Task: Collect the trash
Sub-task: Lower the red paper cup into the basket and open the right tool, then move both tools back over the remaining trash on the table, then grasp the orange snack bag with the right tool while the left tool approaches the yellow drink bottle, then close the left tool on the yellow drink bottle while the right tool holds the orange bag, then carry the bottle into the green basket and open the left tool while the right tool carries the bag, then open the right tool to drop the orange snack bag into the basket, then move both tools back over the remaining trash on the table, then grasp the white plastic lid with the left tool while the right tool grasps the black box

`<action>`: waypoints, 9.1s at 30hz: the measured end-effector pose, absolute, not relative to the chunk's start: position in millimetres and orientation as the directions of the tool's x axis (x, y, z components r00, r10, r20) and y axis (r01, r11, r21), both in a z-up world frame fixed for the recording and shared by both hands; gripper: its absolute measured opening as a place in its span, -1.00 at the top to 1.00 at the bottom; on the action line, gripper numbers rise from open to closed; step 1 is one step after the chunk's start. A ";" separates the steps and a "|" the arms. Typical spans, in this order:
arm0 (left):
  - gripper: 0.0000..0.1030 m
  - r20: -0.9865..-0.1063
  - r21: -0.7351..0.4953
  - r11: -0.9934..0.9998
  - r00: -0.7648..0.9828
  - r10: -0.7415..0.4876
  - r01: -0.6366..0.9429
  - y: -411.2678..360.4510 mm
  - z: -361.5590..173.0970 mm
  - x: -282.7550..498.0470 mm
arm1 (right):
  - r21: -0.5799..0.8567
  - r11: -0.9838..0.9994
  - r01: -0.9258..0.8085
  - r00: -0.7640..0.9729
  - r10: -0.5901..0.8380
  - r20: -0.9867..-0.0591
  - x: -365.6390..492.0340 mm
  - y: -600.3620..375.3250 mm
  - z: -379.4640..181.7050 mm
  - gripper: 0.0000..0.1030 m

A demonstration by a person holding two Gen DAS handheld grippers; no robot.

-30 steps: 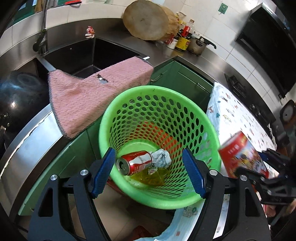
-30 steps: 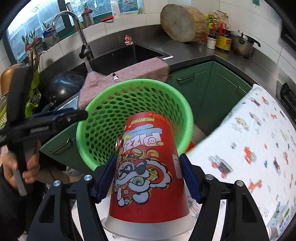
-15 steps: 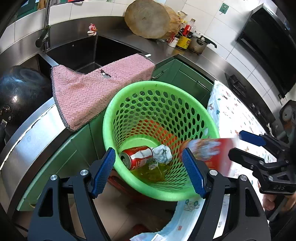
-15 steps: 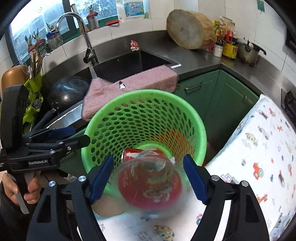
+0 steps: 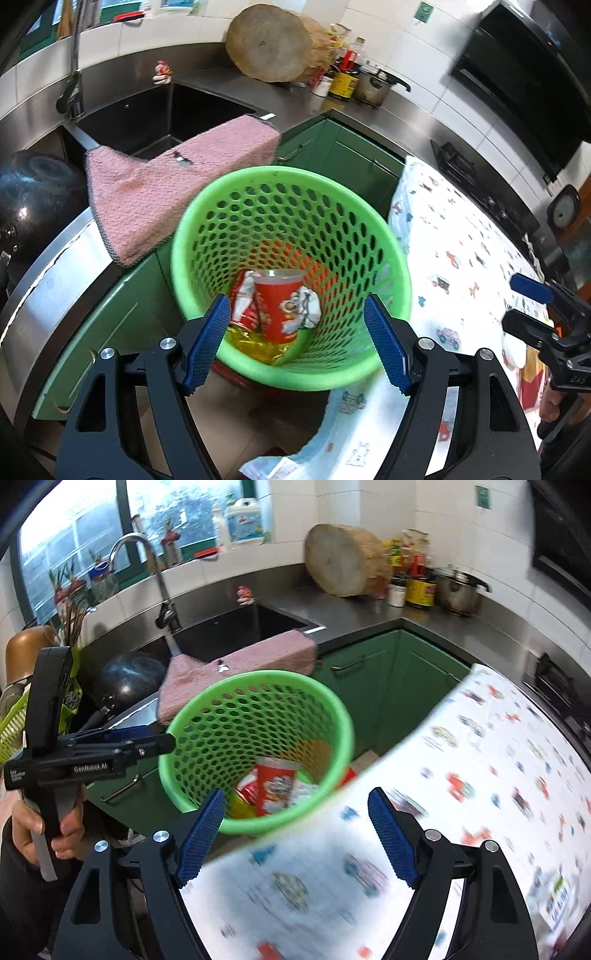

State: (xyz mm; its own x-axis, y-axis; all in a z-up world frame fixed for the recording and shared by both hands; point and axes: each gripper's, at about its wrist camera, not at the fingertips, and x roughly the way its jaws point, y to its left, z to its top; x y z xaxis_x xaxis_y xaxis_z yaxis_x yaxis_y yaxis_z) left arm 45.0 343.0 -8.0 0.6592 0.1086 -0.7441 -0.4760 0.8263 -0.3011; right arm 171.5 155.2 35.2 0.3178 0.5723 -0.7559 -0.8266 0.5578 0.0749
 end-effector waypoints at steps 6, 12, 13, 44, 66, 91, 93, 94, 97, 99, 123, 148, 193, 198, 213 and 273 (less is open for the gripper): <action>-0.44 -0.741 -0.293 0.858 0.668 0.074 -0.421 309.4 -2.6 60.9 | 0.059 0.654 -0.754 0.399 0.528 -0.750 176.8 81.2 40.6 -0.50; -0.44 -0.738 -0.288 0.886 0.674 0.037 -0.364 272.6 2.4 77.8 | 0.038 0.756 -0.654 0.492 0.463 -0.737 185.6 -5.8 48.2 -0.50; -0.44 -0.738 -0.289 0.889 0.674 0.030 -0.356 267.6 3.1 80.6 | 0.034 0.772 -0.635 0.507 0.450 -0.736 186.8 -19.5 48.6 -0.50; -0.44 -0.779 -0.252 0.955 0.619 -0.107 -0.153 133.9 -1.5 149.0 | 0.078 0.969 -0.235 0.594 0.207 -0.777 256.8 -231.9 -12.4 -0.13; -0.47 -0.792 -0.311 0.947 0.527 -0.307 0.085 3.0 -8.6 176.7 | 0.113 0.956 -0.272 0.655 0.270 -0.706 214.9 -261.8 18.3 0.34; -0.50 -0.850 -0.331 0.934 0.388 -0.357 0.135 -124.6 -33.9 217.9 | 0.125 0.955 -0.270 0.687 0.282 -0.670 169.6 -306.6 36.9 0.34; -0.50 -0.852 -0.334 0.934 0.382 -0.358 0.130 -127.3 -37.9 219.0 | 0.126 0.955 -0.268 0.688 0.281 -0.670 168.3 -308.0 36.8 0.34; -0.49 -0.853 -0.340 0.932 0.376 -0.362 0.126 -128.5 -40.2 219.9 | 0.126 0.955 -0.268 0.687 0.281 -0.670 167.8 -308.4 36.5 0.34; -0.44 -0.857 -0.346 0.930 0.363 -0.367 0.122 -131.9 -45.9 220.8 | 0.126 0.955 -0.269 0.686 0.282 -0.671 167.0 -308.4 35.9 0.34; -0.38 -0.856 -0.335 0.933 0.372 -0.359 0.130 -132.4 -46.9 219.7 | 0.126 0.955 -0.270 0.685 0.283 -0.672 166.6 -308.4 35.6 0.34; -0.28 -0.781 -0.384 0.912 0.477 -0.404 0.144 -46.8 -12.7 176.8 | 0.110 0.918 -0.381 0.661 0.353 -0.662 162.4 -238.2 51.9 0.34; -0.27 -0.721 -0.352 0.910 0.683 -0.117 -0.217 216.2 26.4 126.1 | 0.131 0.764 -0.632 0.510 0.537 -0.672 180.9 -28.7 57.4 0.34; -0.38 -0.764 -0.395 0.760 0.644 0.039 -0.516 377.0 -23.1 64.2 | 0.243 0.557 -0.794 0.263 0.675 -0.689 189.5 207.5 2.7 -0.35; -0.38 -0.762 -0.394 0.769 0.646 0.032 -0.503 366.0 -18.9 66.2 | 0.246 0.567 -0.787 0.275 0.678 -0.682 189.5 189.9 7.9 -0.35; -0.43 -0.737 -0.384 0.830 0.676 -0.011 -0.404 298.5 2.8 81.3 | 0.184 0.729 -0.659 0.442 0.574 -0.690 186.1 49.4 25.9 -0.36; -0.67 -0.818 -0.326 0.945 0.501 -0.283 0.000 36.8 -29.5 217.9 | 0.105 0.943 -0.315 0.546 0.271 -0.793 231.2 -230.4 -55.8 -0.36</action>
State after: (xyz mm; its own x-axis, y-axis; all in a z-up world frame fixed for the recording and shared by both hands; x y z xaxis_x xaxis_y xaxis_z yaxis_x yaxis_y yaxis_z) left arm 217.9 36.8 -29.5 0.5007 -0.2826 -0.8182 0.0005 0.9453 -0.3263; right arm 231.2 -230.4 -55.8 0.5461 0.2709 -0.7927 -0.3153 0.9432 0.1051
